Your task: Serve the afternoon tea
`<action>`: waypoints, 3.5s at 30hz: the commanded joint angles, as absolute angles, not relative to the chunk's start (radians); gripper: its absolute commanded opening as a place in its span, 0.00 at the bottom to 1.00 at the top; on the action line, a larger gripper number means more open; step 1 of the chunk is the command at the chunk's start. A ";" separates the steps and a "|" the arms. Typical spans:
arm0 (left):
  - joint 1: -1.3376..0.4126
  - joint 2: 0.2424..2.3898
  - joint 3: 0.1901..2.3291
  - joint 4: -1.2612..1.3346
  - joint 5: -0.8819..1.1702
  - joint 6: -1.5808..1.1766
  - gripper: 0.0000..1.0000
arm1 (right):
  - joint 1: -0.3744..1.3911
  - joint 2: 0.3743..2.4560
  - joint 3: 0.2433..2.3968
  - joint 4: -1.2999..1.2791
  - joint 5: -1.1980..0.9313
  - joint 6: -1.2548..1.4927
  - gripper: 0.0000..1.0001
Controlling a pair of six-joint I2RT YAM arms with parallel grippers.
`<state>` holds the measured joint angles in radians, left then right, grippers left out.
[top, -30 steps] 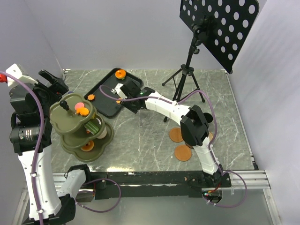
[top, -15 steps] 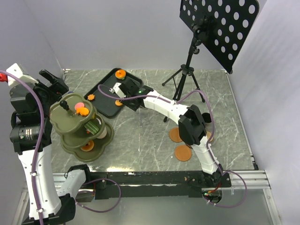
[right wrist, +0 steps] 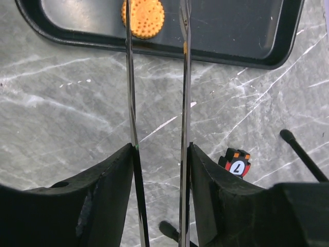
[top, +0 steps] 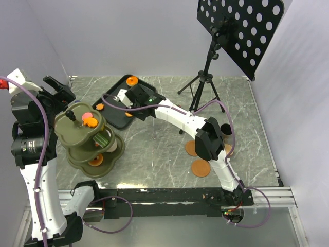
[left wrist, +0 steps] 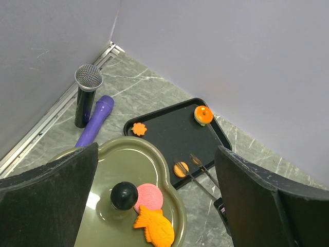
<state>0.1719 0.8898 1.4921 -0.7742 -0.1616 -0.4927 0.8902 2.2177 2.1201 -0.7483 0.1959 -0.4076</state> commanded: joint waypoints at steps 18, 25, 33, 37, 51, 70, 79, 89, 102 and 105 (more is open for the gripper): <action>0.178 0.887 1.488 -0.741 -0.149 -0.477 1.00 | 0.891 2.252 2.240 -0.887 0.189 -0.494 0.57; 0.178 0.881 1.485 -0.742 -0.150 -0.476 1.00 | 0.890 2.272 2.244 -0.893 0.187 -0.495 0.58; 0.178 0.879 1.486 -0.744 -0.150 -0.476 1.00 | 0.888 2.284 2.258 -0.908 0.187 -0.488 0.54; 0.176 0.877 1.486 -0.742 -0.152 -0.476 1.00 | 0.885 2.286 2.269 -0.919 0.178 -0.480 0.51; 0.176 0.873 1.479 -0.741 -0.155 -0.477 1.00 | 0.891 2.250 2.302 -0.855 0.235 -0.459 0.41; 0.176 0.876 1.494 -0.735 -0.156 -0.485 1.00 | 0.838 1.958 2.051 -0.614 0.086 -0.267 0.38; 0.178 0.890 1.502 -0.723 -0.143 -0.512 1.00 | 0.836 1.669 1.839 -0.535 -0.107 -0.207 0.39; 0.178 0.900 1.526 -0.722 -0.152 -0.523 1.00 | 0.946 1.542 1.822 -0.552 -0.198 -0.322 0.39; 0.178 0.885 1.536 -0.733 -0.161 -0.523 1.00 | 1.087 1.654 1.928 -0.540 -0.183 -0.452 0.39; 0.178 0.882 1.529 -0.733 -0.160 -0.523 1.00 | 1.109 1.680 1.956 -0.564 -0.158 -0.498 0.39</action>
<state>0.1719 0.8982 1.4994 -0.7662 -0.1551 -0.5175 1.0809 1.6684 1.8748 -0.6003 -0.1791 -0.4225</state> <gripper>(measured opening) 0.995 0.431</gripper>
